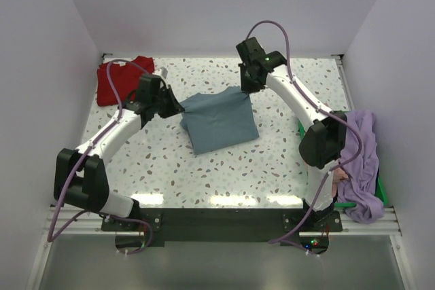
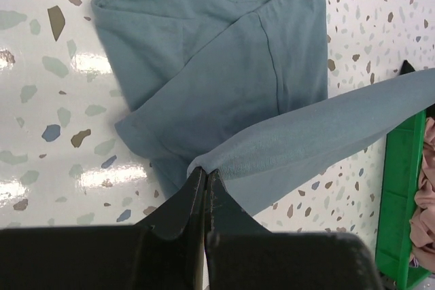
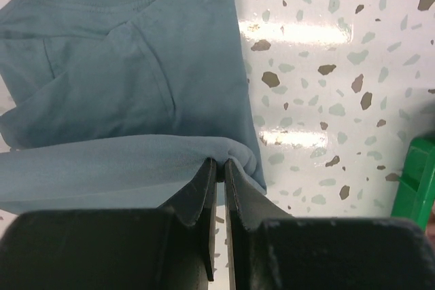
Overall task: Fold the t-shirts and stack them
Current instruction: Fold the tshirt, then neatly place the folded tshirt to the corner
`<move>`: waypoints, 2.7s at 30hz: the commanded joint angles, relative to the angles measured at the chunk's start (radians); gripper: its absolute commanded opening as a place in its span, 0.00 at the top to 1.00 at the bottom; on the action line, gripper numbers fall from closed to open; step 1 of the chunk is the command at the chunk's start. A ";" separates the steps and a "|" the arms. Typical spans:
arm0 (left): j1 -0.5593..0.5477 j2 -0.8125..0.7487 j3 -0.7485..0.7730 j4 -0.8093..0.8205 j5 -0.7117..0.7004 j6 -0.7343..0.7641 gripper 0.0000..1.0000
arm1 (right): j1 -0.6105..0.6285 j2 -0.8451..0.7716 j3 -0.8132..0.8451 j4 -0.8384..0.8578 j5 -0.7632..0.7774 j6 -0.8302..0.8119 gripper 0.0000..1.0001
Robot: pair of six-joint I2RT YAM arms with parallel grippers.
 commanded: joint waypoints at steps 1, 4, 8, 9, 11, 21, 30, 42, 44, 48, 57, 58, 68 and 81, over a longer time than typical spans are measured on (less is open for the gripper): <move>0.033 0.026 0.057 0.052 0.008 0.038 1.00 | -0.028 0.030 0.090 -0.004 0.039 -0.037 1.00; 0.053 0.053 0.065 0.064 0.011 0.041 1.00 | -0.034 0.064 0.133 -0.008 0.033 -0.043 1.00; 0.077 0.086 0.074 0.093 0.040 0.039 1.00 | -0.043 0.106 0.182 0.002 0.027 -0.045 1.00; 0.085 0.099 0.074 0.111 0.047 0.039 1.00 | -0.044 0.110 0.185 0.010 0.024 -0.043 1.00; 0.093 0.116 0.083 0.118 0.057 0.036 1.00 | -0.047 0.119 0.199 0.029 0.012 -0.039 1.00; 0.125 0.259 0.154 0.168 0.094 0.032 1.00 | -0.065 0.215 0.260 0.065 -0.018 -0.008 1.00; 0.148 0.357 0.227 0.236 0.002 -0.013 0.79 | -0.091 0.336 0.345 0.167 -0.050 0.013 0.94; 0.156 0.270 0.186 0.318 -0.039 0.050 0.02 | -0.116 0.183 0.190 0.348 -0.231 -0.031 0.18; 0.154 0.247 0.103 0.361 0.026 0.055 0.03 | -0.116 0.120 0.091 0.366 -0.243 -0.033 0.19; 0.146 0.190 -0.027 0.446 0.100 0.056 0.05 | -0.105 0.025 -0.078 0.415 -0.334 -0.019 0.21; 0.130 0.173 -0.188 0.536 0.195 0.044 0.06 | -0.041 -0.057 -0.327 0.480 -0.383 0.012 0.23; 0.130 0.173 -0.204 0.547 0.204 0.039 0.06 | -0.037 -0.057 -0.338 0.483 -0.384 0.015 0.23; 0.117 0.245 -0.222 0.677 0.252 -0.051 0.07 | -0.016 0.011 -0.395 0.475 -0.386 0.027 0.23; 0.102 0.360 -0.168 0.693 0.239 -0.068 0.08 | -0.014 0.057 -0.379 0.455 -0.386 0.017 0.24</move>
